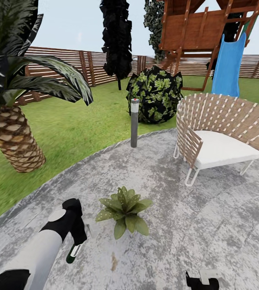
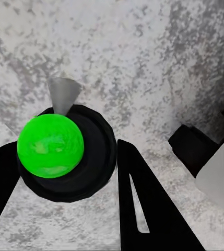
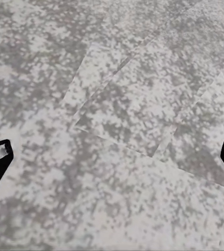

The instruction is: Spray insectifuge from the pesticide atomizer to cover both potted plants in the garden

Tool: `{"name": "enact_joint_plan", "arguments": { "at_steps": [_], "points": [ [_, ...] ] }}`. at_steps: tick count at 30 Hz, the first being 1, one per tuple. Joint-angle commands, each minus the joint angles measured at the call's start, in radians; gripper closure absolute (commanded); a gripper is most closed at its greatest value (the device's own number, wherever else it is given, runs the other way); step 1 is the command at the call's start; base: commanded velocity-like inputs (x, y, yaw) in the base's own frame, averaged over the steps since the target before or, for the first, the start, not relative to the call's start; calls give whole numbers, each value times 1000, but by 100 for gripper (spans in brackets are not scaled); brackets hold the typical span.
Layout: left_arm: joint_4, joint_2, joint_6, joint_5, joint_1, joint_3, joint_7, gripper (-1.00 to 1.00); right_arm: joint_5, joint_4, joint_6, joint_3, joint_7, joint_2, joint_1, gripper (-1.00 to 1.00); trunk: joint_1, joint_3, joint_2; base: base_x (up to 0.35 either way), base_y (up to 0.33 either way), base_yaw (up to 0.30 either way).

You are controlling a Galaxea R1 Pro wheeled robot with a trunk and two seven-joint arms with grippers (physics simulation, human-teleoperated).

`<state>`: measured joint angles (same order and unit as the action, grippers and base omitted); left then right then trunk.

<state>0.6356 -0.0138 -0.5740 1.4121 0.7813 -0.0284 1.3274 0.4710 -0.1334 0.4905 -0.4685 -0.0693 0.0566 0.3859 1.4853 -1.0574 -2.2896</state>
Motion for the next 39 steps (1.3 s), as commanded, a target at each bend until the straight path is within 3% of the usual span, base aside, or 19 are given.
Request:
{"name": "enact_joint_plan", "arguments": {
  "at_steps": [1,6,10,13,18,20,23,25,30,34,36,39],
  "points": [
    [-1,-2,-11,-35,-17,-3,-44,100,11,1,3,-4,-6,0,1,-100,0,-1,0,-17,-12,275],
    [-12,-3,-15,-166,-96,-4,-172,100,11,1,3,-4,-6,0,1,-100,0,-1,0,-4,-2,275],
    [-25,-20,-80,-276,-108,-4,-320,100,11,0,3,-5,-6,0,1,-100,0,-1,0,0,0,275],
    [-58,-25,-105,-336,-111,-4,-402,100,11,1,3,-5,-6,0,1,-100,0,-1,0,0,0,276],
    [-131,-31,-104,-490,-112,-1,-639,100,11,1,3,-5,-6,0,1,-100,0,-1,0,0,0,127],
    [-137,-37,-104,-505,-113,-1,-687,100,11,1,3,-5,-6,0,1,-100,0,-1,0,27,-41,12],
    [-130,-52,-104,-533,-112,-3,-708,100,11,1,3,-5,-6,0,1,-100,0,-1,0,122,-188,3],
    [-136,-63,-104,-562,-112,-3,-712,100,10,0,3,-5,-7,1,1,-100,0,-1,0,147,-227,0],
    [-149,-57,-102,-652,-132,-20,-718,100,10,0,3,-6,-7,2,1,-100,0,-1,0,139,-248,99],
    [-154,-57,-102,-654,-138,-18,-728,100,10,0,3,-6,-7,2,1,-100,0,-1,0,103,-257,266],
    [-155,-57,-106,-658,-139,-18,-793,100,10,0,3,-6,-7,2,1,-100,0,-1,0,0,-268,276],
    [-157,-57,-109,-658,-142,-18,-816,100,11,1,3,-5,-7,1,1,-100,0,-1,0,0,-166,277]
  ]
}}
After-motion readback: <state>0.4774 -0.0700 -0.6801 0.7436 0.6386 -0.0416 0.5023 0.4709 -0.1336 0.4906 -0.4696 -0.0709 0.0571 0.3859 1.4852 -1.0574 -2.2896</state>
